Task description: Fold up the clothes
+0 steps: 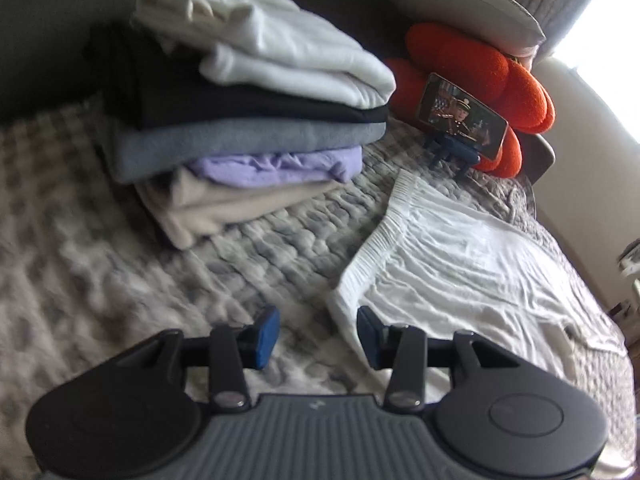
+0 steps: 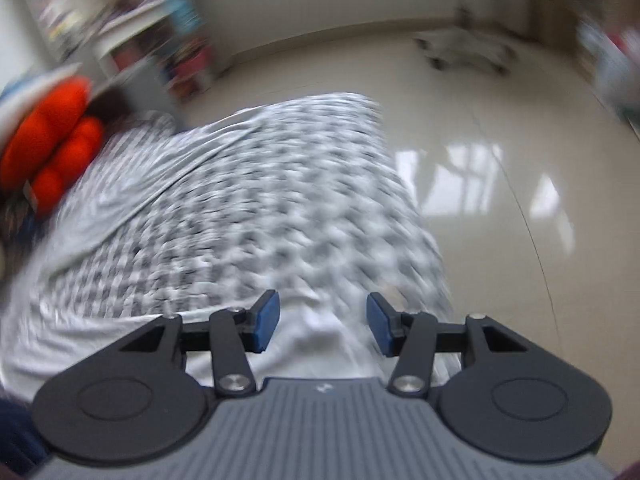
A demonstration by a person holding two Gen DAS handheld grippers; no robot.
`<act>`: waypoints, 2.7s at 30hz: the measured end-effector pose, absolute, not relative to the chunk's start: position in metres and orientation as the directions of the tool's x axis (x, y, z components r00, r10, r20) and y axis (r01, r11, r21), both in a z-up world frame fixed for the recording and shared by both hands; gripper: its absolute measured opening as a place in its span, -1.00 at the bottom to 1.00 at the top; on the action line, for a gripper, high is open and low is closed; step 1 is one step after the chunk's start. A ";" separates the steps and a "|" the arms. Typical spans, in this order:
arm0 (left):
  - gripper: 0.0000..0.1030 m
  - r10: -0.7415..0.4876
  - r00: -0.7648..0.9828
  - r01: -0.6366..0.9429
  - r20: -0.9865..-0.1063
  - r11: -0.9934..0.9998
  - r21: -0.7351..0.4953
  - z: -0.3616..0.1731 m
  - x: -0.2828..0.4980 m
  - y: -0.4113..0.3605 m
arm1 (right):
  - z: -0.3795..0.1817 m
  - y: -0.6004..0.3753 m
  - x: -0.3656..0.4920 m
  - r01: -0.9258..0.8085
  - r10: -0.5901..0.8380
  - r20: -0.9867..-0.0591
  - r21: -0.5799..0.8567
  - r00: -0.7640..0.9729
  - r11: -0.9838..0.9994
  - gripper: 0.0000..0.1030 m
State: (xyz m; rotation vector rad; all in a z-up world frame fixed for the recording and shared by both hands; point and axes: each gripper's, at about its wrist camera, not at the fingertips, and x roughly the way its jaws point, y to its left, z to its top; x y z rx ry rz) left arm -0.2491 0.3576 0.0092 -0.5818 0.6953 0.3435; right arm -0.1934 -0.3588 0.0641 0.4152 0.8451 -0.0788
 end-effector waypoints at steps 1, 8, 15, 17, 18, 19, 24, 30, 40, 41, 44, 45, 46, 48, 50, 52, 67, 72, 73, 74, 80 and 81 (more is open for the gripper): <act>-0.08 0.105 0.731 -0.478 -0.674 0.784 -0.397 0.008 -0.246 0.357 | 0.061 -0.362 -0.201 0.254 0.092 -0.735 0.346 0.672 0.903 0.02; -0.04 0.122 0.737 -0.469 -0.665 0.800 -0.373 0.002 -0.229 0.344 | 0.045 -0.368 -0.217 0.309 0.101 -0.719 0.415 0.688 0.855 0.01; -0.07 0.147 0.737 -0.477 -0.659 0.804 -0.354 -0.005 -0.223 0.337 | 0.036 -0.349 -0.210 0.280 0.074 -0.733 0.349 0.676 0.895 -0.27; -0.31 0.172 0.729 -0.489 -0.663 0.808 -0.328 -0.004 -0.220 0.336 | 0.037 -0.340 -0.205 0.269 0.033 -0.742 0.284 0.670 0.920 -0.96; -0.75 0.185 0.716 -0.498 -0.673 0.811 -0.306 -0.005 -0.218 0.335 | 0.037 -0.337 -0.204 0.270 0.022 -0.744 0.269 0.668 0.925 -0.97; -0.80 0.188 0.709 -0.503 -0.680 0.811 -0.300 -0.006 -0.217 0.336 | 0.037 -0.336 -0.204 0.274 0.005 -0.744 0.252 0.668 0.928 -0.97; -0.88 0.189 0.735 -0.514 -0.652 0.783 -0.352 0.004 -0.230 0.346 | 0.063 -0.341 -0.229 0.327 -0.084 -0.686 0.232 0.723 0.916 -0.98; -0.88 0.196 0.725 -0.511 -0.661 0.795 -0.325 -0.004 -0.231 0.345 | 0.034 -0.333 -0.237 0.349 -0.117 -0.746 0.163 0.656 0.923 -0.98; -0.87 0.189 0.742 -0.502 -0.643 0.792 -0.347 -0.006 -0.238 0.346 | 0.067 -0.332 -0.250 0.397 -0.203 -0.655 0.161 0.728 0.904 -0.99; -0.87 0.189 0.747 -0.499 -0.638 0.794 -0.349 -0.005 -0.239 0.345 | 0.071 -0.330 -0.253 0.405 -0.221 -0.645 0.151 0.732 0.902 -0.99; -0.87 0.192 0.737 -0.490 -0.648 0.813 -0.316 -0.011 -0.236 0.343 | 0.058 -0.325 -0.253 0.419 -0.250 -0.682 0.092 0.687 0.903 -0.99; -0.87 0.198 0.741 -0.486 -0.642 0.818 -0.309 -0.013 -0.236 0.342 | 0.047 -0.325 -0.251 0.422 -0.248 -0.707 0.079 0.663 0.903 -0.99; -0.87 0.208 0.742 -0.483 -0.637 0.826 -0.292 -0.013 -0.236 0.340 | 0.036 -0.324 -0.249 0.421 -0.245 -0.726 0.067 0.642 0.905 -0.99; -0.87 0.226 0.741 -0.474 -0.632 0.843 -0.255 -0.012 -0.235 0.336 | 0.020 -0.323 -0.249 0.421 -0.241 -0.741 0.063 0.627 0.905 -0.99; -0.86 0.239 0.737 -0.462 -0.632 0.861 -0.214 -0.010 -0.234 0.332 | 0.017 -0.321 -0.248 0.415 -0.251 -0.735 0.045 0.630 0.909 -0.99; -0.82 0.238 0.735 -0.459 -0.634 0.864 -0.208 -0.011 -0.234 0.332 | 0.019 -0.321 -0.246 0.397 -0.242 -0.738 0.038 0.630 0.917 -0.97; -0.57 0.223 0.726 -0.436 -0.650 0.880 -0.186 -0.007 -0.235 0.332 | 0.047 -0.286 -0.215 -0.060 -0.146 -0.708 -0.258 0.691 0.964 0.04; -0.57 0.230 0.721 -0.438 -0.653 0.882 -0.173 -0.007 -0.233 0.331 | 0.030 -0.287 -0.198 -0.172 -0.064 -0.773 -0.220 0.631 0.960 -0.15; -0.57 0.232 0.720 -0.438 -0.654 0.882 -0.170 -0.007 -0.232 0.331 | 0.027 -0.288 -0.196 -0.183 -0.056 -0.780 -0.215 0.623 0.959 -0.56; -0.57 0.233 0.720 -0.439 -0.654 0.883 -0.168 -0.007 -0.232 0.331 | 0.025 -0.289 -0.195 -0.191 -0.047 -0.784 -0.208 0.619 0.959 -0.68; -0.57 0.252 0.713 -0.444 -0.654 0.885 -0.142 -0.007 -0.230 0.327 | 0.039 -0.288 -0.185 -0.148 -0.097 -0.733 -0.262 0.673 0.953 -0.96; -0.57 0.257 0.714 -0.446 -0.652 0.884 -0.140 -0.007 -0.230 0.326 | 0.038 -0.290 -0.183 -0.135 -0.108 -0.731 -0.266 0.674 0.954 -0.96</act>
